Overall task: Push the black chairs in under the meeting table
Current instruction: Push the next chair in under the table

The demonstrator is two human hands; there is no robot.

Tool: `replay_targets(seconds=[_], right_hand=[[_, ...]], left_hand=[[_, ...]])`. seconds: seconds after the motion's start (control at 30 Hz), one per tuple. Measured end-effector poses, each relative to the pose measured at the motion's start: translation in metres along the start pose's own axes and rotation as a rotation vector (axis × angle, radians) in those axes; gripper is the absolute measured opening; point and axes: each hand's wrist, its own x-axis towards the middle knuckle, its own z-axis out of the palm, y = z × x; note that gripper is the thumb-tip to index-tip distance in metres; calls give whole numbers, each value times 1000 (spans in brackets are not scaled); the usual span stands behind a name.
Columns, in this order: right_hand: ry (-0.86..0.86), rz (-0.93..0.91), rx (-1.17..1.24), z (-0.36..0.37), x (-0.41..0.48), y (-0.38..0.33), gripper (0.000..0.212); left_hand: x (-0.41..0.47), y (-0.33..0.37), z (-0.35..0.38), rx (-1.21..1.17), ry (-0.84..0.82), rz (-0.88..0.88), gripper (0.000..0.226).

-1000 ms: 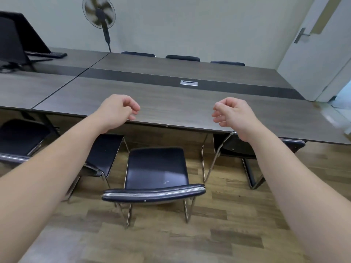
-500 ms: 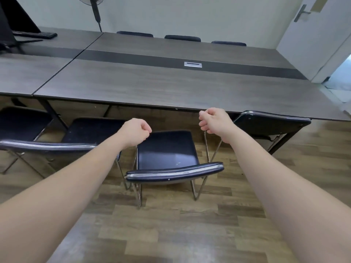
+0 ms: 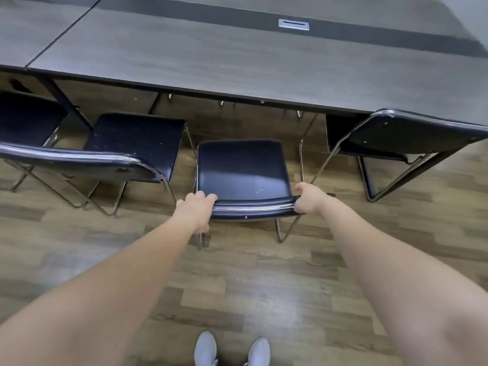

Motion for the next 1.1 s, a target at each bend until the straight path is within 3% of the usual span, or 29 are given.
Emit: replay_targets(seconds=[0.1, 0.2, 0.4, 0.6, 1.1], right_hand=[[45, -20, -239, 15, 9, 17, 57], [147, -83, -383, 29, 17, 29, 53], [362, -103, -534, 45, 29, 32, 29], [459, -110, -680, 49, 33, 23, 16], [474, -85, -649, 1, 127, -29, 22]], left_hand=[[11, -8, 12, 130, 117, 61, 67], [23, -13, 16, 223, 183, 127, 52], [43, -19, 23, 126, 217, 219, 44], [59, -25, 23, 103, 223, 218, 50], [190, -62, -56, 194, 321, 256, 44]])
